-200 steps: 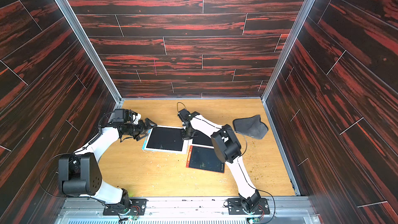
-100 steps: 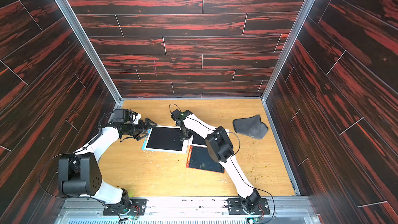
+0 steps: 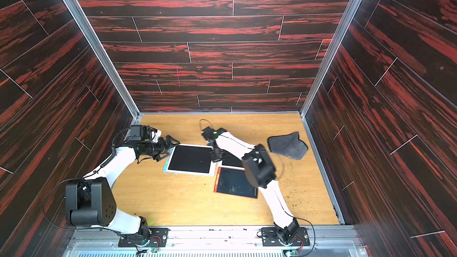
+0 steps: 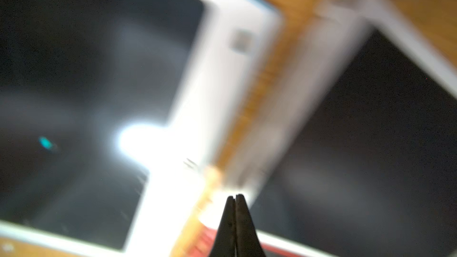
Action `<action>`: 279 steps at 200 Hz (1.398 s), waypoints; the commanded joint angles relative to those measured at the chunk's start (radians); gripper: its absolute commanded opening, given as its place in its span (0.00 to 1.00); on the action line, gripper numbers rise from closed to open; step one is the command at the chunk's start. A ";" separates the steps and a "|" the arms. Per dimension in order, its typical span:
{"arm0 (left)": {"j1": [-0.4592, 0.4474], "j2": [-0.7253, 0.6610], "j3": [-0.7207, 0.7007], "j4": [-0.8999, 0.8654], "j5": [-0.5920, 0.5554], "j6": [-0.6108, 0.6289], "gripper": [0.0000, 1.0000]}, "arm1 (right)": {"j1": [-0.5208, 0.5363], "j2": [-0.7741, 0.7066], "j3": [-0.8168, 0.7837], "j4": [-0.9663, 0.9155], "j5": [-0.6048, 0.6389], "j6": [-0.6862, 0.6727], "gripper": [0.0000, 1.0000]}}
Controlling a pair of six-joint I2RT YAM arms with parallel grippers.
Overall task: Wipe the drawing tablet
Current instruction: Press the button on the drawing tablet.
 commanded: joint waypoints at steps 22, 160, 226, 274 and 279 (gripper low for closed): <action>0.005 -0.034 -0.012 0.017 0.021 -0.005 1.00 | -0.150 -0.431 -0.408 0.060 0.046 0.095 0.05; 0.006 -0.026 -0.023 0.022 0.011 -0.005 1.00 | -0.191 -0.572 -0.953 0.276 -0.083 0.289 0.01; 0.005 -0.031 -0.020 0.019 0.017 -0.006 1.00 | -0.190 -0.432 -0.966 0.312 -0.089 0.281 0.01; 0.005 -0.061 -0.021 0.040 0.041 -0.024 1.00 | -0.118 -0.299 -0.860 0.205 0.003 0.271 0.03; 0.006 -0.064 -0.022 0.042 0.047 -0.026 1.00 | -0.112 -0.279 -0.845 0.195 0.001 0.265 0.03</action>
